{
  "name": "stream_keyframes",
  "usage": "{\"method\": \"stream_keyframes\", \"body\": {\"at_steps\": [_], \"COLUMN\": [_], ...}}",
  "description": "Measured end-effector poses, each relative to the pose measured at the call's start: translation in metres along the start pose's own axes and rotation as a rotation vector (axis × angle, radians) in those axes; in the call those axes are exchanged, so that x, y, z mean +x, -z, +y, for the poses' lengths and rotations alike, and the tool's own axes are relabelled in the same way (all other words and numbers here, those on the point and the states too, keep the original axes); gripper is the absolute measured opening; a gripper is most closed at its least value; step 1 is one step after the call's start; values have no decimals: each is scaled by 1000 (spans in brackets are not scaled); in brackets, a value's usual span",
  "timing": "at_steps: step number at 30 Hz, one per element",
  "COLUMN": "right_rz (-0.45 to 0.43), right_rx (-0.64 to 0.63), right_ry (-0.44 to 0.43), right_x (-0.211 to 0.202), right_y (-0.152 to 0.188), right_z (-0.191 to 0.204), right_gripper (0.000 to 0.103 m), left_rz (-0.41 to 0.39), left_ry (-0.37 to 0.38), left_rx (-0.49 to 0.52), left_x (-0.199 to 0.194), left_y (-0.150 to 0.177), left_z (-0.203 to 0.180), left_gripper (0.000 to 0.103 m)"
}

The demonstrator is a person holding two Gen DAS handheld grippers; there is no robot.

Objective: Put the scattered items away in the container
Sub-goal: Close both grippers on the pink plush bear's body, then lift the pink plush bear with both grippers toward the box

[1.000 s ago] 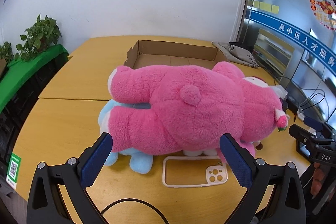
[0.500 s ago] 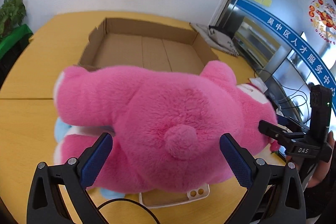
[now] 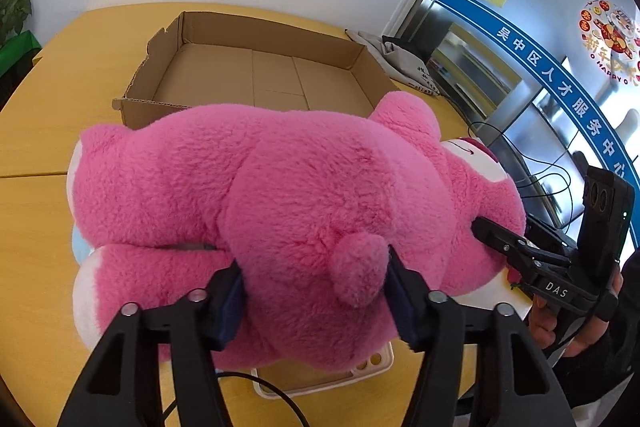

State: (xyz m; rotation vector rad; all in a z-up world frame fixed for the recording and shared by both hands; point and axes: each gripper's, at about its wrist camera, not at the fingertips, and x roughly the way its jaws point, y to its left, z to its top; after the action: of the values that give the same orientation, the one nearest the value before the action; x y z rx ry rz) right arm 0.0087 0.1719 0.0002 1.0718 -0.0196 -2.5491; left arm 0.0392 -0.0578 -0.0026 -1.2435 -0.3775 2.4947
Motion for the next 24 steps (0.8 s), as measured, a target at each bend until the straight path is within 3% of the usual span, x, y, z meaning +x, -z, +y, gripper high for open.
{"method": "stream_keyframes", "body": {"at_steps": [2, 5, 13, 17, 24], "right_rz": [-10, -24, -77, -144, -243], "right_rx": [-2, 4, 4, -16, -50], "right_ry": [-3, -7, 11, 22, 41], "right_x": [-5, -13, -38, -54, -50], "right_y": [2, 2, -13, -39, -116], "right_z": [2, 3, 11, 12, 2], "right_gripper": [54, 50, 46, 46, 46], "left_rz": [-10, -28, -103, -151, -213], "left_ry": [3, -2, -9, -18, -31], "left_rx": [4, 28, 55, 95, 138], "left_x": [-5, -14, -49, -65, -64], "left_y": [3, 7, -5, -34, -117], "left_z": [-2, -8, -22, -32, -27], "left_gripper": [48, 41, 38, 38, 38]}}
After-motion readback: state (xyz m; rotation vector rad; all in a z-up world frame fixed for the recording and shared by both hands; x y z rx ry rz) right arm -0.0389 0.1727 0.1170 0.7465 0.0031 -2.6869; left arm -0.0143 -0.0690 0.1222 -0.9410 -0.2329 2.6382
